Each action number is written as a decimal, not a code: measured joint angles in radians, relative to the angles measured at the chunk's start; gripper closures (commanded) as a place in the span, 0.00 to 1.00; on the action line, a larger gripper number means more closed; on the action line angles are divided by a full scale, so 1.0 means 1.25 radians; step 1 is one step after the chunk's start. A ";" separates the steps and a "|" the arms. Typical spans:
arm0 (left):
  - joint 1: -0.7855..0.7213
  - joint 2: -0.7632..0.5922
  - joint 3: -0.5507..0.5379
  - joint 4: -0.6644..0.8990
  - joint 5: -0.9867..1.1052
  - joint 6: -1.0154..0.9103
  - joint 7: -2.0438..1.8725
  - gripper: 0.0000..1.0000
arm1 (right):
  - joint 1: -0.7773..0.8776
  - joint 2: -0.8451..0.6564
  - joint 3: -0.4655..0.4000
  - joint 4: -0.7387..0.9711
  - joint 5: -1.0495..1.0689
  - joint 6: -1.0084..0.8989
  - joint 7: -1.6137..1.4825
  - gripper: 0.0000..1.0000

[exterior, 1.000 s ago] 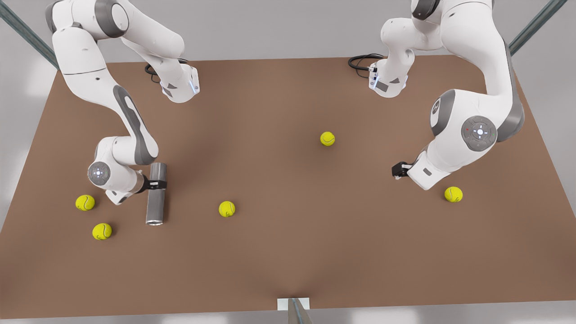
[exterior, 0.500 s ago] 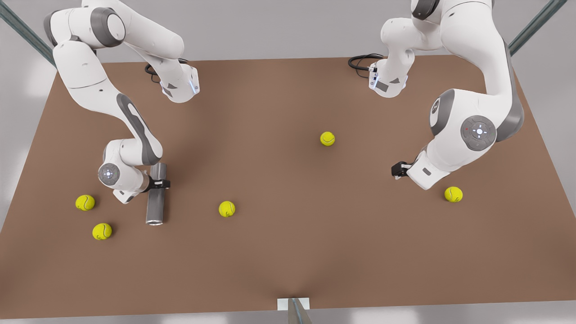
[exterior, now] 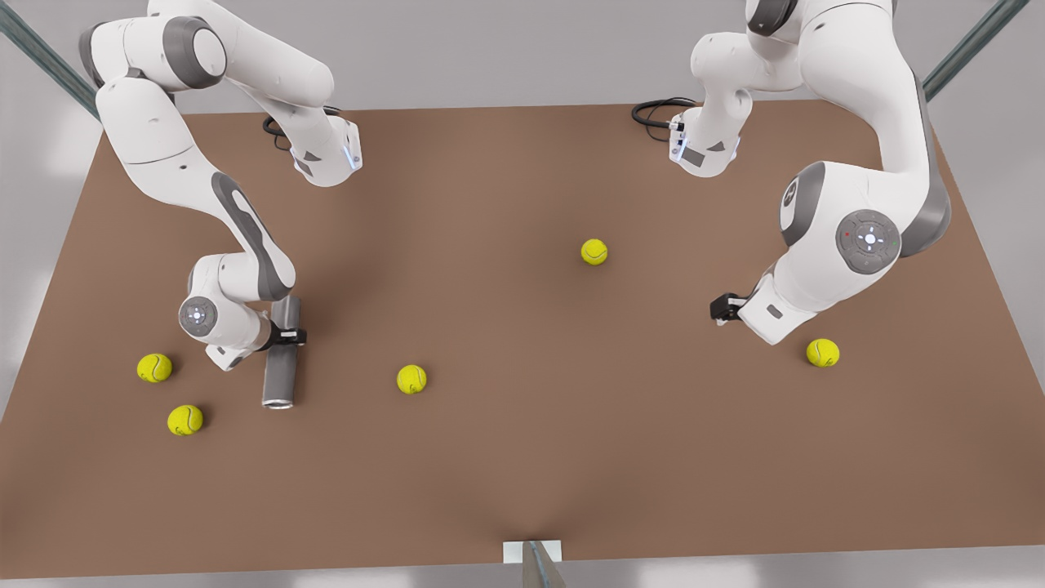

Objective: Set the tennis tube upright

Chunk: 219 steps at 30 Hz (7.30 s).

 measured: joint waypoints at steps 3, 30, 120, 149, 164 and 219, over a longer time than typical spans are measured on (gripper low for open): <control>-0.001 0.000 0.000 0.000 0.000 0.001 0.000 0.01 | 0.000 -0.001 0.000 -0.005 0.000 0.005 0.000 0.26; 0.001 0.000 0.000 -0.001 0.000 -0.001 0.000 0.01 | -0.003 -0.127 0.032 -0.001 -0.003 -0.097 -0.033 0.29; 0.127 0.325 -0.088 -0.178 -0.785 0.281 0.438 0.01 | 0.371 -0.206 -0.209 0.551 0.093 -0.565 -0.060 0.00; 0.163 0.350 -0.200 -0.351 -1.051 0.375 0.701 0.03 | 0.368 -0.172 -0.207 0.550 0.086 -0.520 -0.027 0.00; 0.136 0.382 -0.212 -0.350 -1.156 0.385 0.740 0.03 | 0.372 -0.163 -0.207 0.550 0.086 -0.518 -0.017 0.00; 0.256 0.338 -0.359 -0.335 -1.238 0.448 0.573 0.79 | 0.374 -0.147 -0.207 0.550 0.085 -0.507 -0.020 0.00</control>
